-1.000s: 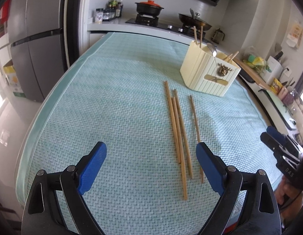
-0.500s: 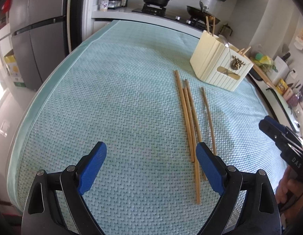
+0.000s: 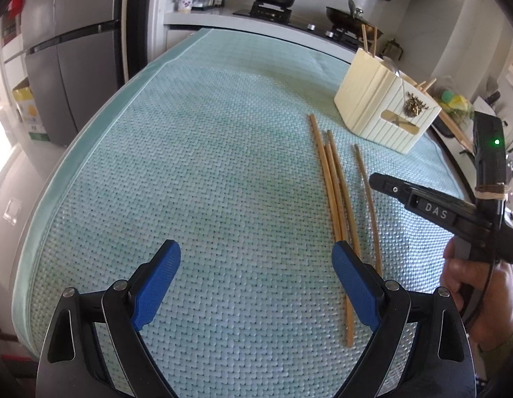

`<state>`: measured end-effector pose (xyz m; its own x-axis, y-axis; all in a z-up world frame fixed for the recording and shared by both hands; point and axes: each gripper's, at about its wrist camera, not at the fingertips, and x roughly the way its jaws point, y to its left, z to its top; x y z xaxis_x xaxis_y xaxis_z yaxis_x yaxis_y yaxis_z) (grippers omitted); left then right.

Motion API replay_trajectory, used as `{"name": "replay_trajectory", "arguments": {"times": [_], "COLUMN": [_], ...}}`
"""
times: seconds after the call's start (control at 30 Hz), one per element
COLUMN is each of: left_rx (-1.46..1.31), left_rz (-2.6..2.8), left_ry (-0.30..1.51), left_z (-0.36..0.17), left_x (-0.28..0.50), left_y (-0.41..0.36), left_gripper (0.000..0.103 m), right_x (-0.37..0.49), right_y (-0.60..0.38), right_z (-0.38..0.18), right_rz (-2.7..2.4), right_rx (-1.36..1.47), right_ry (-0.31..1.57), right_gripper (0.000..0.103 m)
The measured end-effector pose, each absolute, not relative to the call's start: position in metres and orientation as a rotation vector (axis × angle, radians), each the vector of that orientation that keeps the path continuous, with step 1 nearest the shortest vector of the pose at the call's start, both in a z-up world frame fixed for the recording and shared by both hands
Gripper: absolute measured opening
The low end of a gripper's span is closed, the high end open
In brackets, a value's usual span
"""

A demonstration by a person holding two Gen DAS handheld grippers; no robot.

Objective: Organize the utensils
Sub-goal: 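Move both grippers back to the remaining chopsticks on the towel, then close the right gripper on a chopstick while the left gripper grasps another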

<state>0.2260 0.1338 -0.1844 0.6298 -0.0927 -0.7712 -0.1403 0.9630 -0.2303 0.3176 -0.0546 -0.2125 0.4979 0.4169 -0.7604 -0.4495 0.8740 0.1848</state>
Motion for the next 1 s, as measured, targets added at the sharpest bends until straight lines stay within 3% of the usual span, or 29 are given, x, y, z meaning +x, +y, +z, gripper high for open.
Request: {"name": "replay_trajectory", "arguments": {"times": [0.1,0.17,0.33,0.73,1.0], "left_rx": [-0.273,-0.257,-0.201,-0.138,-0.086], "left_rz": [0.019,0.007,-0.041,-0.101,-0.072], "left_ry": [0.893,0.895,0.898,0.926,0.975], "left_z": [-0.184,-0.183,-0.182,-0.188,-0.207], "left_x": [0.232,0.239,0.266,0.391,0.423], "left_y": [0.130,0.125,0.113,0.091,0.082], "left_gripper": [0.093,0.093,0.093,0.092,0.081], "right_x": [0.318,0.315,0.303,0.278,0.274], "right_y": [-0.043,-0.042,-0.058,-0.143,-0.188], "right_z": [-0.220,-0.224,-0.222,-0.222,-0.220], "right_rz": [0.492,0.471,0.443,0.285,0.272], "right_rx": [-0.135,-0.185,-0.238,-0.266,-0.184], "right_ry": [0.903,0.896,0.866,0.882,0.931], "right_gripper": [0.022,0.013,0.007,0.007,0.009]}}
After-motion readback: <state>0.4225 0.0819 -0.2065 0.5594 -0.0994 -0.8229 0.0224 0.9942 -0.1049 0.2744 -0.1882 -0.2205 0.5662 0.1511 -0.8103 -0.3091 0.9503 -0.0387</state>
